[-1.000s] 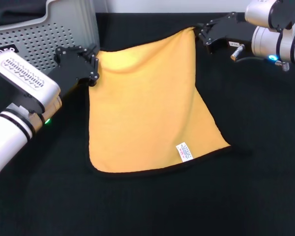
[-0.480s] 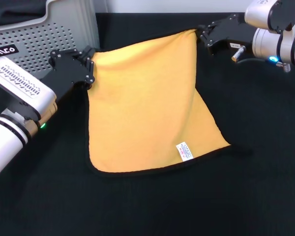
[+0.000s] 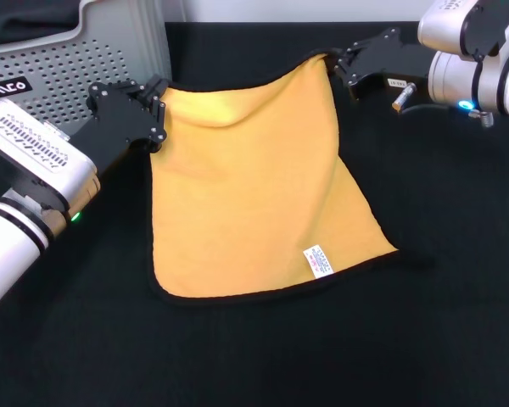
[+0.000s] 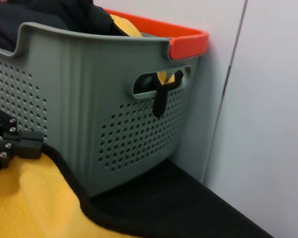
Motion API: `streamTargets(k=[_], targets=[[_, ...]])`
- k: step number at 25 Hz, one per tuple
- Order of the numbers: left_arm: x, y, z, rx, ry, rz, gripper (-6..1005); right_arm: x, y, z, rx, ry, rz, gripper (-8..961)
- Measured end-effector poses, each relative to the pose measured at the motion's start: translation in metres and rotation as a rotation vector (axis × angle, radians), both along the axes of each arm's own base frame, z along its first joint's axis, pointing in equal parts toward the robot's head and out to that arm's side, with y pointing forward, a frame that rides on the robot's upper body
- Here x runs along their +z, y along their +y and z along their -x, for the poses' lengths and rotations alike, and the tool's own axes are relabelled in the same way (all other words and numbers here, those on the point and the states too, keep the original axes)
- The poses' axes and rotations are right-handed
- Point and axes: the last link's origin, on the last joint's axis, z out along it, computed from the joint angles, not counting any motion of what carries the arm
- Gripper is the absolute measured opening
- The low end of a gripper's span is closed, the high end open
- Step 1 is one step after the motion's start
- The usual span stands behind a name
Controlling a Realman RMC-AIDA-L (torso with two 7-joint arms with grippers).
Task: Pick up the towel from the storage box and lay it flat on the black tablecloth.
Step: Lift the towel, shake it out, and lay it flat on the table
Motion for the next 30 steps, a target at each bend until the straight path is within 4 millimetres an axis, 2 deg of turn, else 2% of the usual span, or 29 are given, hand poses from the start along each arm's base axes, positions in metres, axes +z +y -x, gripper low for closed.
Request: streamTargets(k=[10,23,28,30], targets=[[0.000,0.000,-0.002,-0.010,-0.004,-0.002,32,-0.002,0.003,0.011,0.032,-0.019,0.006,46],[0.000,-0.002,0.002,-0.004,0.021,-0.008,47,0.002,0.003,0.003,-0.003,0.008,-0.017,48],[0.006,-0.003,0.007,0.028,-0.009,-0.045,121,0.006,0.007,0.000,-0.042,0.027,-0.051,234],[0.007,-0.005,0.009,0.031,-0.012,-0.049,202,0.007,0.007,-0.003,-0.048,0.026,-0.056,275]])
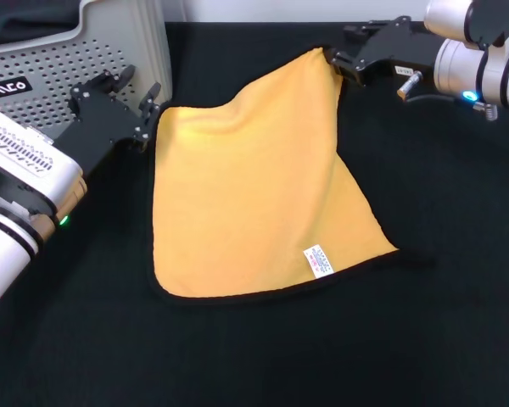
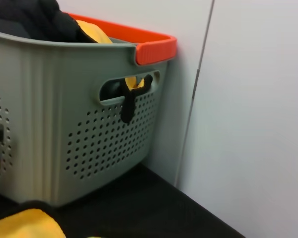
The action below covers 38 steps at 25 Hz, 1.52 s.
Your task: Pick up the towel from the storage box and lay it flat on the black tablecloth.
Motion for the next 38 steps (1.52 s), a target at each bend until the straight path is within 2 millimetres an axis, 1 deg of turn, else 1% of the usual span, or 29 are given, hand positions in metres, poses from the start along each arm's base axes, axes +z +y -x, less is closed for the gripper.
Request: streamTargets(k=[3,6,9,10,13,14,17,19,20,22,26,27,29,30,32,35,38], targets=[[0.002,-0.007,0.004,0.001,-0.011,-0.010,323,0.004,-0.003,-0.003,0.011,0.016,-0.006,336],[0.008,-0.020,0.011,0.003,-0.056,-0.046,444,0.014,-0.013,-0.006,0.057,0.078,-0.001,398],[0.015,-0.033,0.015,-0.002,-0.127,-0.077,565,0.039,-0.030,-0.013,0.106,0.174,-0.014,459],[0.018,-0.038,0.016,-0.007,-0.162,-0.082,572,0.047,-0.037,-0.017,0.111,0.196,-0.016,508],[0.025,-0.052,0.018,-0.015,-0.281,-0.080,593,0.062,-0.056,-0.025,0.141,0.219,-0.008,656],[0.027,-0.057,0.018,-0.025,-0.325,-0.069,600,0.064,-0.064,-0.028,0.150,0.223,0.005,705],[0.029,-0.069,0.014,-0.063,-0.429,-0.008,621,0.069,-0.087,-0.033,0.189,0.212,0.083,796],[0.029,-0.076,0.010,-0.102,-0.479,0.050,635,0.069,-0.101,-0.034,0.217,0.199,0.150,858],[0.030,-0.081,0.006,-0.135,-0.512,0.108,634,0.069,-0.110,-0.035,0.241,0.193,0.202,888],[0.030,-0.086,0.001,-0.173,-0.545,0.189,633,0.069,-0.126,-0.034,0.297,0.186,0.290,888],[0.033,-0.093,-0.015,-0.252,-0.600,0.490,631,0.081,-0.154,-0.031,0.384,0.175,0.451,888],[0.036,-0.095,-0.019,-0.272,-0.606,0.558,630,0.082,-0.157,-0.032,0.389,0.171,0.471,888],[0.042,-0.101,-0.028,-0.318,-0.609,0.690,629,0.090,-0.173,-0.031,0.426,0.169,0.572,888],[0.044,-0.103,-0.033,-0.342,-0.611,0.741,629,0.092,-0.177,-0.031,0.438,0.171,0.599,888],[0.050,-0.109,-0.041,-0.393,-0.608,0.838,628,0.100,-0.192,-0.030,0.492,0.199,0.677,888],[0.052,-0.113,-0.050,-0.445,-0.600,0.909,625,0.104,-0.208,-0.026,0.561,0.230,0.739,888],[0.052,-0.114,-0.055,-0.464,-0.592,0.945,622,0.102,-0.215,-0.024,0.584,0.215,0.749,888]])
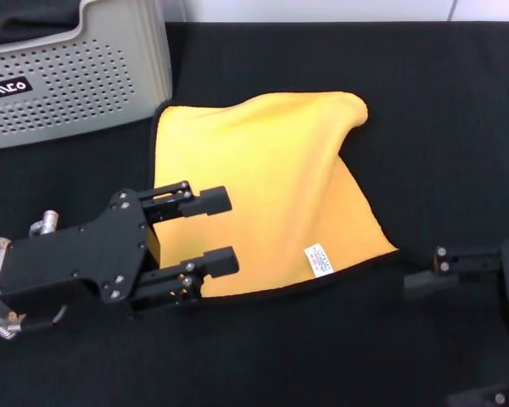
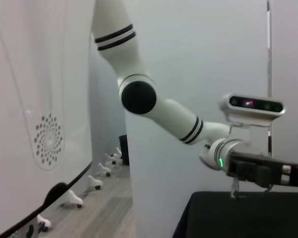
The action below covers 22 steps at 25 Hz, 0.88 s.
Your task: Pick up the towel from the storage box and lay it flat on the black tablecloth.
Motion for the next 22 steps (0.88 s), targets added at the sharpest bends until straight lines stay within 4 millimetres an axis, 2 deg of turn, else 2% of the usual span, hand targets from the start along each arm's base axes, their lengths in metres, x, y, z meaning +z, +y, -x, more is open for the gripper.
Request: streamTargets(k=[7,22], targets=[[-0.002,-0.002,-0.001,-0.001,-0.001,0.011,622,-0.001,-0.006,-0.001,0.001,-0.002,-0.018,888],[-0.017,-0.008,-0.007,-0.018,0.014,0.095,622,0.005,-0.001,-0.002,-0.025,0.026,-0.064,888]])
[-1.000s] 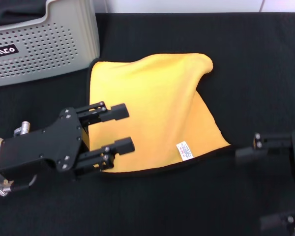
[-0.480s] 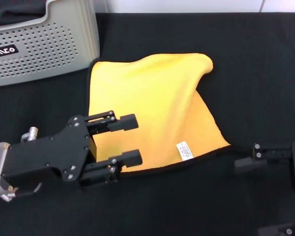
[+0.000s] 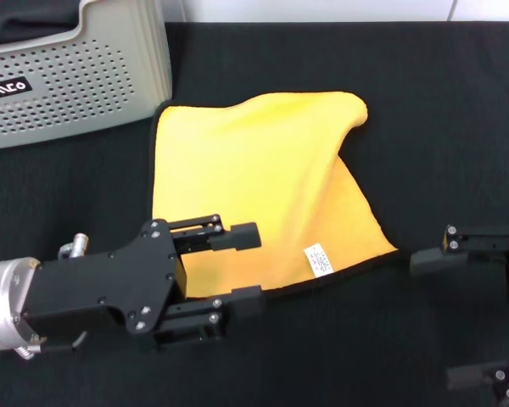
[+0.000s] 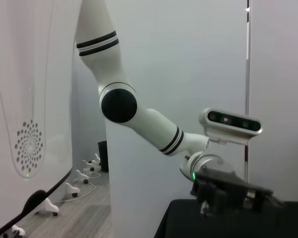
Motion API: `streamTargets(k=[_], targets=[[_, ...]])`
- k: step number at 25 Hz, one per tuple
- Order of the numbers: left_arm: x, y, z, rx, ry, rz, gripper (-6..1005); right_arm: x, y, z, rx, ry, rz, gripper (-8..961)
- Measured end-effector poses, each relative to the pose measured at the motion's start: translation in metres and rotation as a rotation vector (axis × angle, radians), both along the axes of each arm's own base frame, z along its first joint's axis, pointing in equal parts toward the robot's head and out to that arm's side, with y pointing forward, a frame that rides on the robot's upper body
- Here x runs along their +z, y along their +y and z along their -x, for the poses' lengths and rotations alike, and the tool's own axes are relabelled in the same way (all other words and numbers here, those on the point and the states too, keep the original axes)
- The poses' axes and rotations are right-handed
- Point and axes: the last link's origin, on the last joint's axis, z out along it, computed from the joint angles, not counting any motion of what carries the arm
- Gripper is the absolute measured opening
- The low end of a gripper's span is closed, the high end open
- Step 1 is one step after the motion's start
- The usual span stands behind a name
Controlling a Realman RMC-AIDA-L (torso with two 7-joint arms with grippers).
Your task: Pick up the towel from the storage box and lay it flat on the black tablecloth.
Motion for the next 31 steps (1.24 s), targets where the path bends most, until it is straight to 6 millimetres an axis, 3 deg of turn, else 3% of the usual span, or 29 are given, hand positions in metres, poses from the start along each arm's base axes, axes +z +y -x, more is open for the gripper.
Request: streamTargets(k=[31], targets=[[-0.0003,0.0015,-0.0054,-0.031,0.004,0.048,623,0.0021,0.0024,-0.0005,-0.028,0.048,-0.028,888]])
